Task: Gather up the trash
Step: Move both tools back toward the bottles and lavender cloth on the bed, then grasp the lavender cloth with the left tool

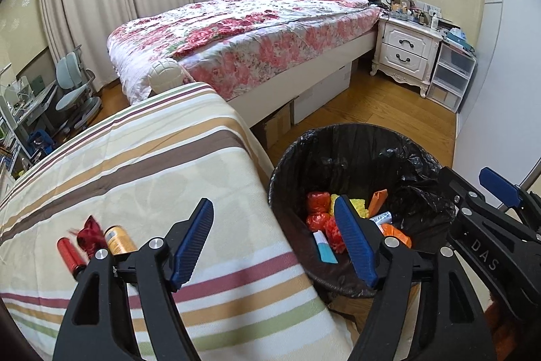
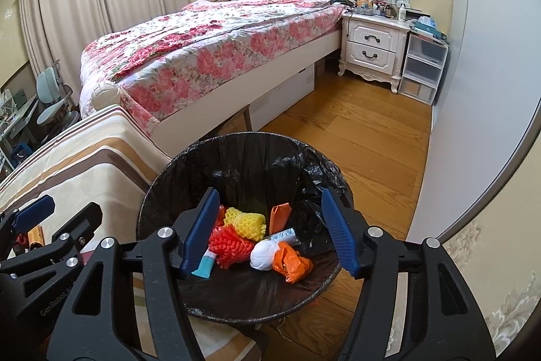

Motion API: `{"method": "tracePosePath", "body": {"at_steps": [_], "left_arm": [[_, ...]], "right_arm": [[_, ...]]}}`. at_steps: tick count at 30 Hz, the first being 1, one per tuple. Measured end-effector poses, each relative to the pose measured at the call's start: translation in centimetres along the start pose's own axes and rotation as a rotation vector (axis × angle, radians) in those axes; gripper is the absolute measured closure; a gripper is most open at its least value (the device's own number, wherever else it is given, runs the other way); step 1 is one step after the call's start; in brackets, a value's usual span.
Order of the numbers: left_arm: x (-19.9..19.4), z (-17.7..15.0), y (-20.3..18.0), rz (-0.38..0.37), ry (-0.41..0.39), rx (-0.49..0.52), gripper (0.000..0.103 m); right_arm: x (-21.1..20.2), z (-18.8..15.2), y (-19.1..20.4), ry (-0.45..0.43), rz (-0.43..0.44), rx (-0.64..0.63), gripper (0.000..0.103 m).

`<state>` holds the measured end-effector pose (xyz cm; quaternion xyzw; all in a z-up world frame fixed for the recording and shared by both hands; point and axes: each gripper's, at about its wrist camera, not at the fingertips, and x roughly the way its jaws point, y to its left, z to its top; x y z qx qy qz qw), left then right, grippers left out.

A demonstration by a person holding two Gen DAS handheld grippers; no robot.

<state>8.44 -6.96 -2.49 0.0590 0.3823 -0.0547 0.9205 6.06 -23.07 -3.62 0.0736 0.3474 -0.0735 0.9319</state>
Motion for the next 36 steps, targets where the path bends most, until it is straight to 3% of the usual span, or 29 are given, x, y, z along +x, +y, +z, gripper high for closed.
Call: {"method": "tracePosePath", "body": {"at_steps": [9,27,32,36], "left_arm": [[-2.9,-2.6,3.0,0.036,0.003,-0.051,0.031],[-4.2,-7.8,10.7,0.212,0.055,-0.146,0.031],[-3.3,-8.5,12.3,0.165,0.114,-0.195,0.031],[-3.4,-9.1,13.1,0.137,0.125,-0.201,0.046]], "right_arm": [[-1.7,-2.3,2.6,0.033,0.049,-0.035,0.039],[-3.8,-5.1,8.4,0.066,0.162,-0.115,0.038],[-3.9,-5.7,9.8,0.079,0.181,-0.145,0.038],[-3.8,-6.0,10.8,0.086,0.195,-0.164,0.038]]}}
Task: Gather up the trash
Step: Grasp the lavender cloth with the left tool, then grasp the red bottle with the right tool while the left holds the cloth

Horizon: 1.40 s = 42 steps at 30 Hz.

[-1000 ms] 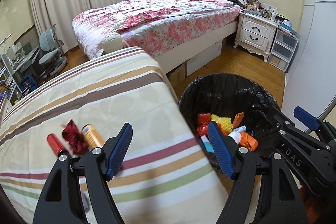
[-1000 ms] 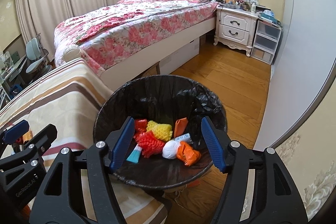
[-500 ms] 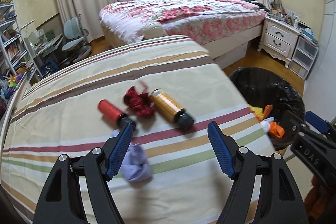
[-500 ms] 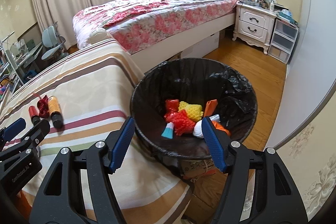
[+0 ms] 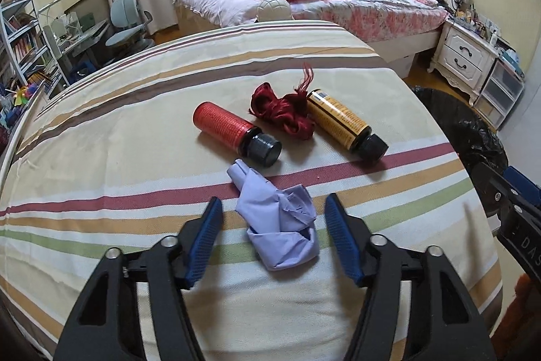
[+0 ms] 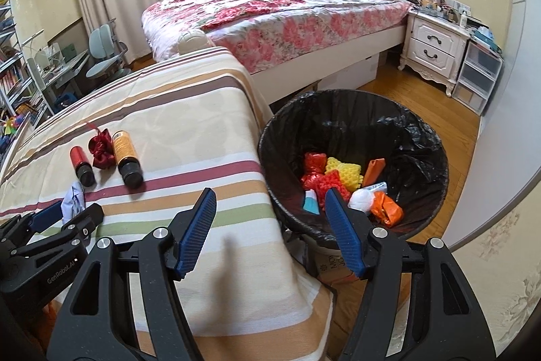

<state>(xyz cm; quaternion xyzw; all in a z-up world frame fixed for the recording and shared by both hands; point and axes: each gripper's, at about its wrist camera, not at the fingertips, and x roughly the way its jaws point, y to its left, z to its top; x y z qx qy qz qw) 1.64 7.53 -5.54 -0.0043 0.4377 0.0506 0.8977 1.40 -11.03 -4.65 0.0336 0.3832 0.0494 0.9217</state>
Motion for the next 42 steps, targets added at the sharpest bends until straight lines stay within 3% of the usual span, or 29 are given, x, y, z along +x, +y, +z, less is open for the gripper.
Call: {"method": "tracePosePath", "body": {"at_steps": [3,11,28,33,42], "left_arm": [[-0.5,-0.4,0.4,-0.005,-0.014,0.017,0.058],[-0.8,-0.8,2.5,-0.013,-0.018,-0.004,0.059],[-1.3,-1.9,10.7,0.102,-0.021,-0.096,0.059],[-1.3,-1.9,12.9,0.124,-0.021,-0.121,0.059],[-0.8,-1.5,15.4,0.13,-0.017,-0.151,0.059]], "right_arm": [[0.3,0.0,0.7,0.008,0.011,-0.011,0.038],[0.5,-0.1,3.1,0.013,0.043,-0.059,0.038],[0.4,-0.5,11.6,0.053,0.217,-0.226,0.038],[1.4,-0.6,14.4,0.103,0.271,-0.27,0.045],[2.6,-0.1,17.2,0.126,0.271,-0.333,0.048]]}}
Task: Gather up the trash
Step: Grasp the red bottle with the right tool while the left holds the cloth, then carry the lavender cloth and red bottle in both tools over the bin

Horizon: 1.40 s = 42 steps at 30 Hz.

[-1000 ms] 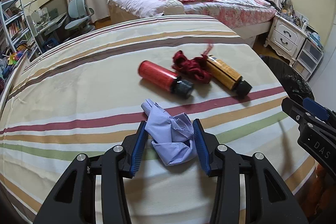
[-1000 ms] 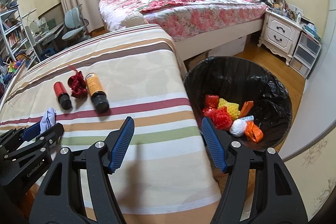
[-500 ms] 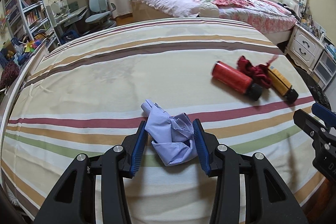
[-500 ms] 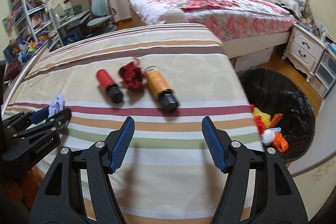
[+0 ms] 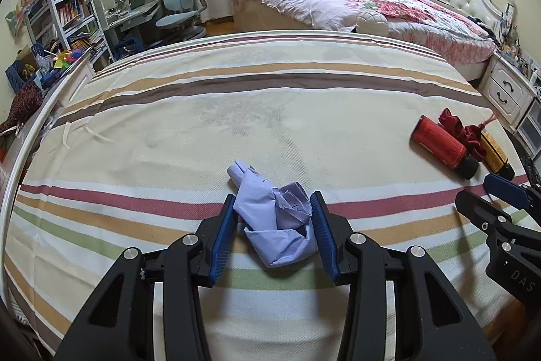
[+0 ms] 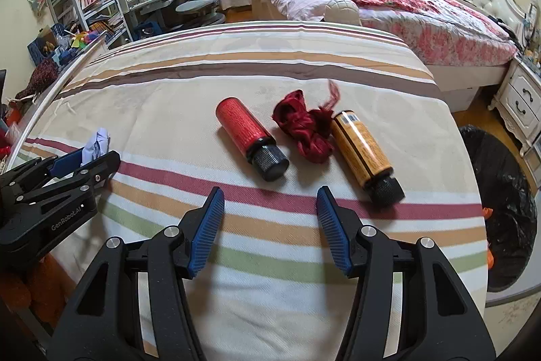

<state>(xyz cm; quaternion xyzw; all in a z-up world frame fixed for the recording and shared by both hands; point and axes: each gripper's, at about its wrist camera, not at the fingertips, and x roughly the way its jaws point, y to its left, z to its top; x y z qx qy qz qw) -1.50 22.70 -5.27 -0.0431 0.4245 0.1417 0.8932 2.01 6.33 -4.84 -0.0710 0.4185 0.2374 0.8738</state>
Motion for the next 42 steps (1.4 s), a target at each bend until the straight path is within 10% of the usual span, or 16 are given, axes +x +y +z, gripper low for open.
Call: {"method": "tracePosePath", "body": {"at_steps": [17,26,42], "left_arm": [[0.7,0.7,3.4,0.023,0.001,-0.051,0.059],[0.7,0.8,3.3,0.029,-0.013,-0.036,0.059],[-0.7,0.3,2.5,0.008,-0.034,-0.056,0.059]], "right_arm": [[1.5,1.5,2.5,0.009,0.006,-0.051,0.048],[2.8,3.0,3.6,0.009,-0.011,-0.079,0.08],[-0.4,1.3,3.4,-0.04,0.007,-0.055,0.08]]}}
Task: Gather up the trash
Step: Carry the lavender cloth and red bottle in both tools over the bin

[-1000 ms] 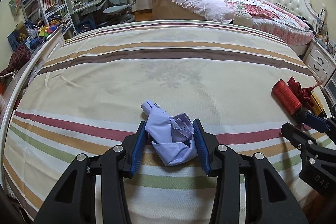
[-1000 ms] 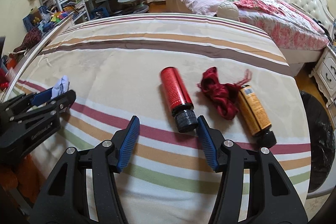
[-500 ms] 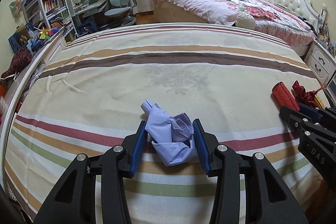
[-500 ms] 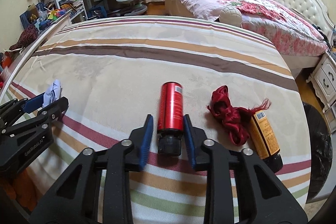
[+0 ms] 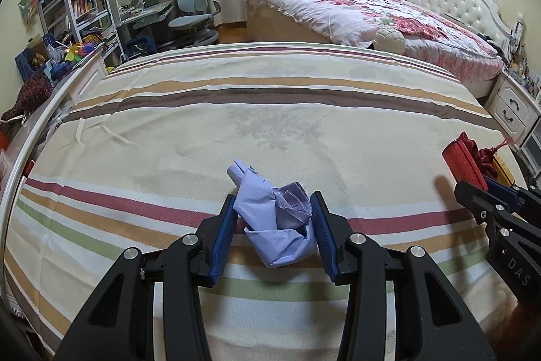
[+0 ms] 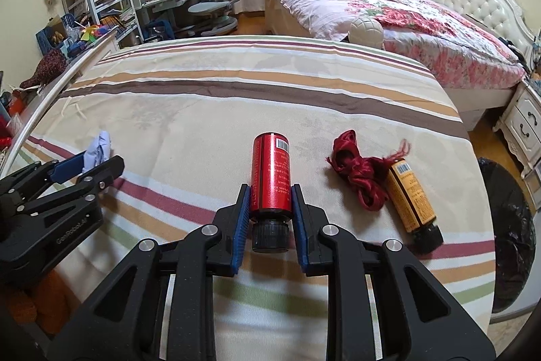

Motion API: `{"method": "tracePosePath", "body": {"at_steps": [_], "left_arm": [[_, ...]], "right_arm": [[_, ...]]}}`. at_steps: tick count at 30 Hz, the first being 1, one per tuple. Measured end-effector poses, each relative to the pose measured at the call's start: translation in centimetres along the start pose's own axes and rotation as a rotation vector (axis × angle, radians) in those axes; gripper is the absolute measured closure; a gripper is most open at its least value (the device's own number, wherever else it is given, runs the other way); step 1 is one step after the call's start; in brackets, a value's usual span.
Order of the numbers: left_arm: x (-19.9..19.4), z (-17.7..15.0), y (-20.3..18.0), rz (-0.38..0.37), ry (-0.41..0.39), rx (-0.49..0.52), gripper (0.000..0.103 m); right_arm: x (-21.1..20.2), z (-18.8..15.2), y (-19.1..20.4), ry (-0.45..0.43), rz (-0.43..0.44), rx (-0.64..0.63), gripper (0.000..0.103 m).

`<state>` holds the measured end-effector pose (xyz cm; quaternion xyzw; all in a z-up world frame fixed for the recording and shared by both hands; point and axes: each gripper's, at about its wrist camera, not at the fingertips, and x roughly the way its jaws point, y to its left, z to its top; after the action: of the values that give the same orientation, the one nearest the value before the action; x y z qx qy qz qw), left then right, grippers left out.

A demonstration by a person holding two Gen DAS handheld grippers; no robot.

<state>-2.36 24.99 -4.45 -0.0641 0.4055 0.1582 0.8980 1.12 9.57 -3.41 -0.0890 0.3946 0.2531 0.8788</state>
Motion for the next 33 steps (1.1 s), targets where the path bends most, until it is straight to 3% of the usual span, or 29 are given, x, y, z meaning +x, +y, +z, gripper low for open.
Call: {"method": "tracePosePath", "body": {"at_steps": [13,33], "left_arm": [[-2.8,-0.9,-5.0,-0.082,-0.033,0.052,0.059],[-5.2,-1.0,-17.0,-0.23,-0.089,0.218,0.059]], "right_arm": [[-4.7,-2.4,-4.3,-0.068,-0.041,0.088,0.08],[-10.2,-6.4,-15.8,-0.157,-0.239,0.282,0.08]]}}
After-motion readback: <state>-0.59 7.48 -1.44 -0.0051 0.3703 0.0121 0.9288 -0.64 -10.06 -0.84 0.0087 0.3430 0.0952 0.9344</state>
